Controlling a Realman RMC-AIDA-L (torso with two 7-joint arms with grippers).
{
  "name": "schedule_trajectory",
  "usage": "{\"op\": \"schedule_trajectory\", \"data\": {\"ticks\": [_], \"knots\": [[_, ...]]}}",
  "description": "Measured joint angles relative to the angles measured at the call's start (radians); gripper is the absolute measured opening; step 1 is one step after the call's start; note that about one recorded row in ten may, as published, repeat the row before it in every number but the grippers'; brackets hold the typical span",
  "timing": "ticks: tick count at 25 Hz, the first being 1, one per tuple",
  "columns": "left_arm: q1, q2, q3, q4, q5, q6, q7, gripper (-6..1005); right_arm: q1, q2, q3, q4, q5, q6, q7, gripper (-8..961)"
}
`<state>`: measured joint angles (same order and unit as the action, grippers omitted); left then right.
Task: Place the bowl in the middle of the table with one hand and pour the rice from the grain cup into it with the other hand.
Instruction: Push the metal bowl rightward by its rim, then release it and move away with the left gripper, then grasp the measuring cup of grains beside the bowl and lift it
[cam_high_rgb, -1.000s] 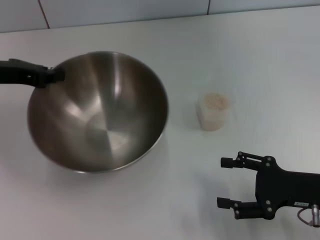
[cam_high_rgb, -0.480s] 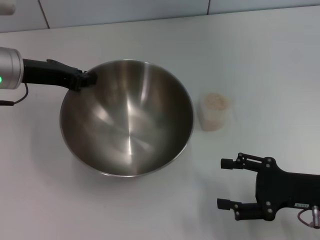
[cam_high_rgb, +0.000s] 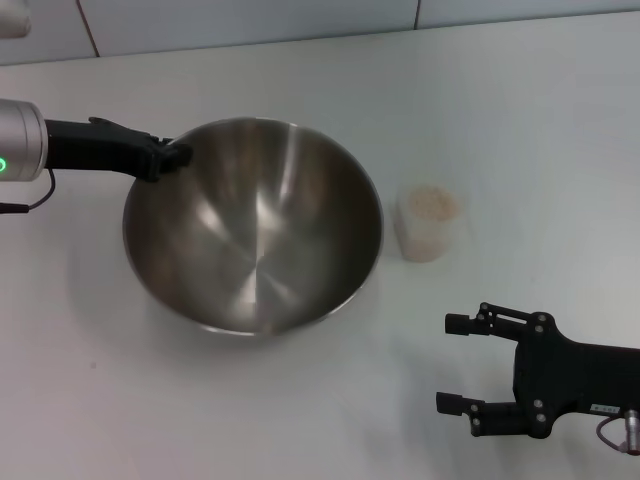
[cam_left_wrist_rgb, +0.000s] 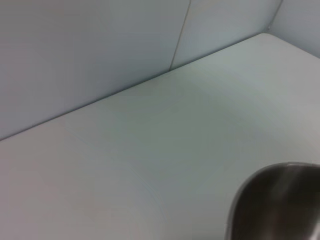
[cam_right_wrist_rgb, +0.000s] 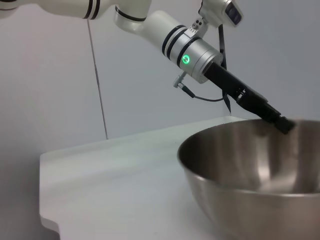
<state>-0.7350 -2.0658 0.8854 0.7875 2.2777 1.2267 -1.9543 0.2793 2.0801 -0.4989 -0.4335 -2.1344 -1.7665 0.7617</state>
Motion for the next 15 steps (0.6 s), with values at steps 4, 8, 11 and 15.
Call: {"op": "schedule_trajectory", "data": {"ticks": [4, 8, 11, 15], "knots": [[0.0, 0.0, 0.0, -0.001, 0.0, 0.0, 0.003, 167, 0.0, 0.0, 0.005, 0.004, 0.001, 0.013, -0.001, 834], [0.014, 0.0, 0.0, 0.04, -0.027, 0.048, 0.034, 268, -0.003, 0.001, 0.045, 0.018, 0.001, 0.058, -0.002, 834], [0.022, 0.0, 0.0, 0.059, -0.035, 0.066, 0.044, 364, -0.013, 0.001, 0.115, 0.039, 0.002, 0.101, -0.008, 833], [0.115, -0.001, 0.0, 0.196, -0.112, 0.183, 0.145, 505, -0.032, 0.003, 0.275, 0.075, 0.002, 0.153, -0.05, 833]]}}
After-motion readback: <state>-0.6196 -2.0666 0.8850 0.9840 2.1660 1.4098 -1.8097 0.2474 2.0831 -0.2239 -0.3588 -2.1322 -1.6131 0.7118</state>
